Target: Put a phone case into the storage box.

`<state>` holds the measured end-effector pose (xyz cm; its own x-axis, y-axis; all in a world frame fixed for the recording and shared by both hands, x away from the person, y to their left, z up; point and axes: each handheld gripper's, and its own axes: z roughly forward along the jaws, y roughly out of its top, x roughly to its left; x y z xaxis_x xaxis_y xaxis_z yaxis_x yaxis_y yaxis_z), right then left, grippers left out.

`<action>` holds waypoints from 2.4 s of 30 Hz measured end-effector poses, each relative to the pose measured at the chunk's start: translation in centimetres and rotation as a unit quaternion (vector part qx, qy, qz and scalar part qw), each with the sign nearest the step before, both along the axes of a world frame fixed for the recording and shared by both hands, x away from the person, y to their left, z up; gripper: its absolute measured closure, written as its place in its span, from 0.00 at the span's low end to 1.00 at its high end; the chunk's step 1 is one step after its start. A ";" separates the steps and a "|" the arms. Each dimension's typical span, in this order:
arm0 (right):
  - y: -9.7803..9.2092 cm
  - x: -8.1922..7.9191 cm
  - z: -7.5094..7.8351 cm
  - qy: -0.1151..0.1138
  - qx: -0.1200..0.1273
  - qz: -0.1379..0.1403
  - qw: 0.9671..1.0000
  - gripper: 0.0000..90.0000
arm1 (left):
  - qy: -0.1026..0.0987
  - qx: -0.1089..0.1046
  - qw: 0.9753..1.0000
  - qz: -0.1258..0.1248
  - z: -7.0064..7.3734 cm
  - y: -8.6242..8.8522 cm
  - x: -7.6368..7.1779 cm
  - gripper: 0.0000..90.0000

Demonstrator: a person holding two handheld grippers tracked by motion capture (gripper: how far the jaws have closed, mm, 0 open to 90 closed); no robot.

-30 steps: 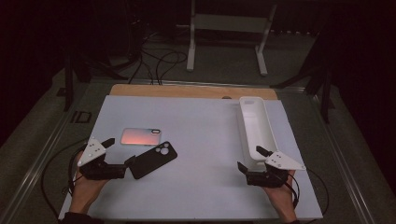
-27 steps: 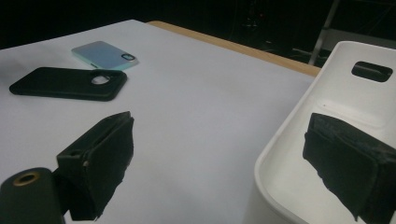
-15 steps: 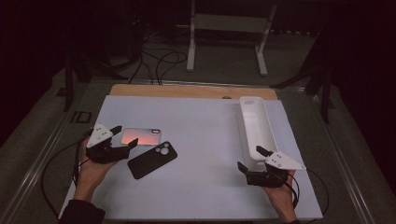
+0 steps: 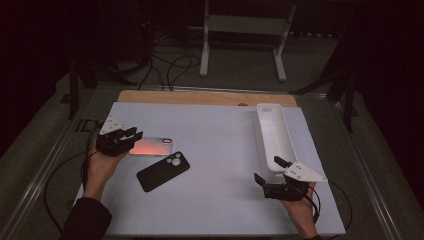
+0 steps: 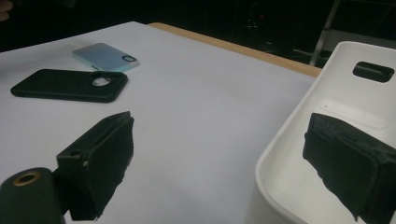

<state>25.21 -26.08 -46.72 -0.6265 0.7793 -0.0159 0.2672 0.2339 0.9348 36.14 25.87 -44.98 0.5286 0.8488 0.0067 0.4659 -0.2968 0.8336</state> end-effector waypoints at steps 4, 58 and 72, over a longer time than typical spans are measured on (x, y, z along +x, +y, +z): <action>0.0 0.0 0.0 0.001 0.000 0.000 1.000 0.10 | 0.009 0.005 1.000 0.012 -0.6 0.3 1.4 0.86; -0.2 -0.3 0.1 -0.002 0.008 -0.003 1.000 0.10 | 0.109 0.081 0.986 0.093 -7.2 2.0 0.8 1.00; -0.1 -0.2 0.0 -0.001 0.008 -0.003 1.000 0.10 | 0.041 -0.006 0.997 0.071 -4.1 2.8 -1.4 0.80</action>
